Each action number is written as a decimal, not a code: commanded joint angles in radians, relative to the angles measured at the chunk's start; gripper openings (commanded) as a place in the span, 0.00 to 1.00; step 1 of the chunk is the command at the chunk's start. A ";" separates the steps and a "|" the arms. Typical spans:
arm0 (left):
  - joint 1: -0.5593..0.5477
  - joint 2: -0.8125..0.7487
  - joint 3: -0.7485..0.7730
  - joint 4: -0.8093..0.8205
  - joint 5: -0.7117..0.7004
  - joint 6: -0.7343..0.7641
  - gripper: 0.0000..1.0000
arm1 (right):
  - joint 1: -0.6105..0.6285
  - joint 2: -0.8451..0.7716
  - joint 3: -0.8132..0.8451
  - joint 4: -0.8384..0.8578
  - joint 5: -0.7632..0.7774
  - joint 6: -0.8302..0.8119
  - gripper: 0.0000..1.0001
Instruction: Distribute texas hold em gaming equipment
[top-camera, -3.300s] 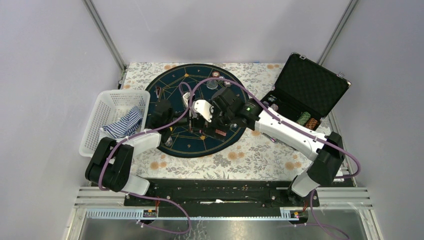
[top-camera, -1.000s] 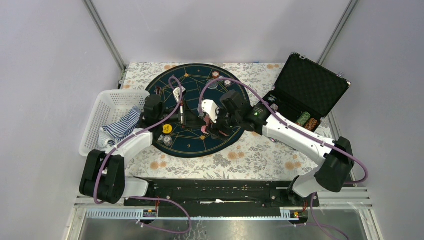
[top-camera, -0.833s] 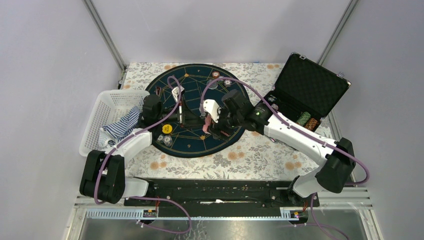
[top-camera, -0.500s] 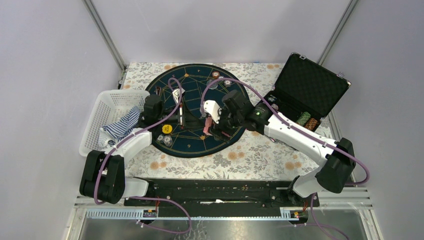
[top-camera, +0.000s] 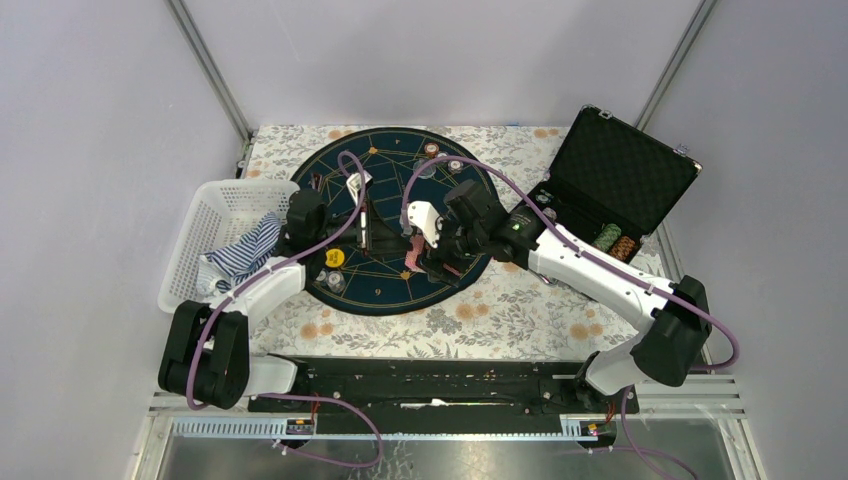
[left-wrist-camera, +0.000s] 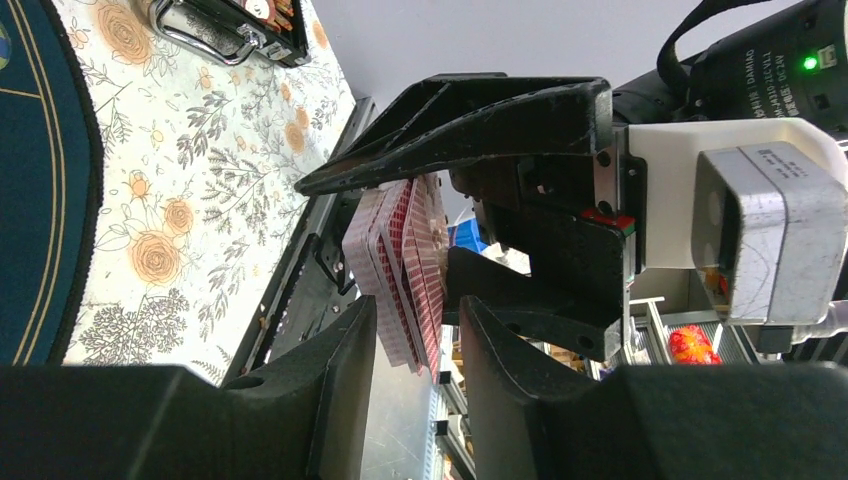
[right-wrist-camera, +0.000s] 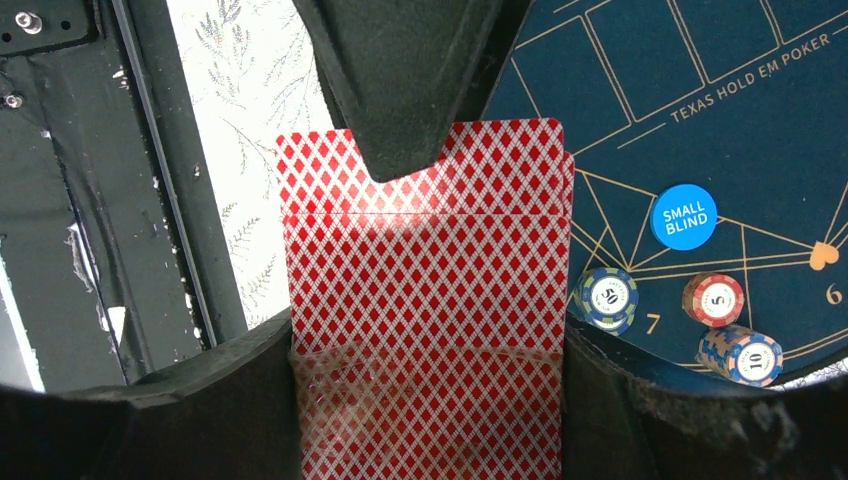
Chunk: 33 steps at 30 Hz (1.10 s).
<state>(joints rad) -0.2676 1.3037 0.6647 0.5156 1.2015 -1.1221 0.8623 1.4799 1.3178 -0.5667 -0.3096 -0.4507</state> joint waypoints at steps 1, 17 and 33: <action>-0.005 -0.020 -0.003 0.075 0.009 -0.015 0.40 | -0.007 -0.012 0.038 0.056 -0.038 0.002 0.11; 0.035 -0.038 0.027 -0.111 0.013 0.111 0.24 | -0.007 -0.038 0.024 0.045 -0.013 -0.003 0.08; -0.080 0.053 0.063 -0.031 0.000 0.031 0.69 | -0.006 -0.001 0.087 0.059 -0.077 0.010 0.13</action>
<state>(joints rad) -0.3286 1.3273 0.6834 0.4297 1.2007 -1.0794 0.8619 1.4803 1.3323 -0.5632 -0.3431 -0.4503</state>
